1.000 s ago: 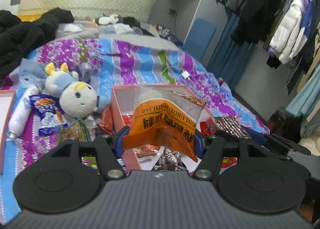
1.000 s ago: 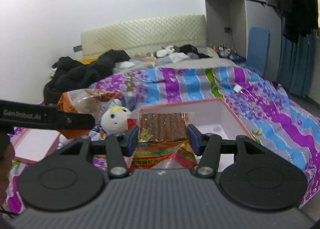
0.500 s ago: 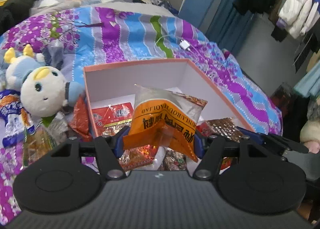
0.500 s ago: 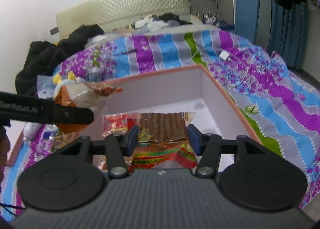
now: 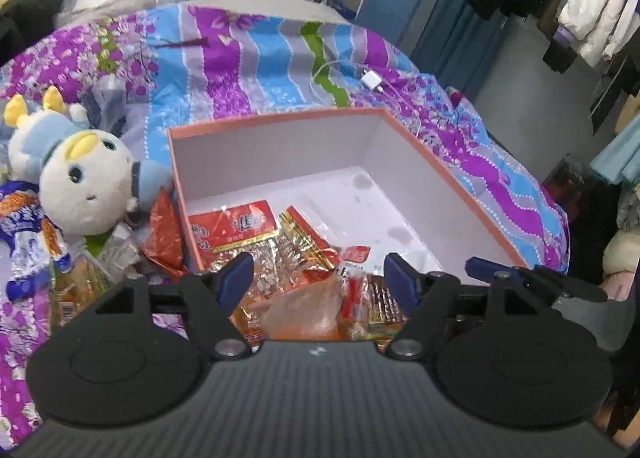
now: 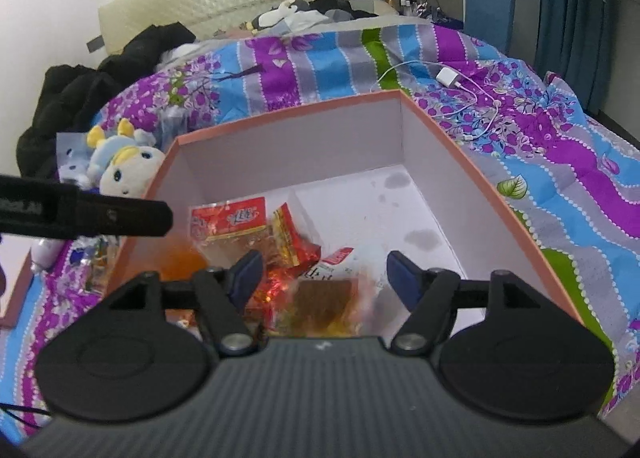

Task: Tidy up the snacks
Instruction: 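Open both tools to drop the bags into the deep pink box, then withdraw both open tools from the box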

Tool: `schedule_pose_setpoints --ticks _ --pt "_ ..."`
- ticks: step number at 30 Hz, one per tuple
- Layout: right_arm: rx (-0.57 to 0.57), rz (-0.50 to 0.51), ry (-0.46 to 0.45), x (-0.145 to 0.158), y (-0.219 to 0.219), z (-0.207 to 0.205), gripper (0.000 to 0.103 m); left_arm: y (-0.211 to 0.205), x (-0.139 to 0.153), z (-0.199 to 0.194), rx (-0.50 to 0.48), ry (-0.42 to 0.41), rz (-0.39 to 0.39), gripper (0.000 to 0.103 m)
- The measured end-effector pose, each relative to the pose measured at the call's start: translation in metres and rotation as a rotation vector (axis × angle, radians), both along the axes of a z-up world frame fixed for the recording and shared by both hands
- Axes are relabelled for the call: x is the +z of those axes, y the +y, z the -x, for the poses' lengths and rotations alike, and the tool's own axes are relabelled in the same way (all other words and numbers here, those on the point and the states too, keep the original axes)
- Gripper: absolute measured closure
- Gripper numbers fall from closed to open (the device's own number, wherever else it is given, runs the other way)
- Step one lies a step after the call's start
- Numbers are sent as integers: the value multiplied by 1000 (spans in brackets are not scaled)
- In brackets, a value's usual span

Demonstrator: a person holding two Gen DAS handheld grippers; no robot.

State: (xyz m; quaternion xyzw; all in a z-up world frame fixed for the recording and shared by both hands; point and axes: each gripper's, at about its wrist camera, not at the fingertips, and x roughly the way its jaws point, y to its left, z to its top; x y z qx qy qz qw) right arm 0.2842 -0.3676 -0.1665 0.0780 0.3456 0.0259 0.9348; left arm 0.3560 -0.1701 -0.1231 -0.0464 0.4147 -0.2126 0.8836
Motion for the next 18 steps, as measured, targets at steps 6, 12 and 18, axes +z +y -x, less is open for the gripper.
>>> schedule_pose_setpoints --ticks 6,12,18 --pt "-24 -15 -42 25 3 26 28 17 38 38 11 -75 10 27" --pt "-24 -10 -106 54 16 62 28 43 73 84 36 -136 29 27" --pt "-7 2 -158 77 31 92 17 72 100 131 70 -191 49 27"
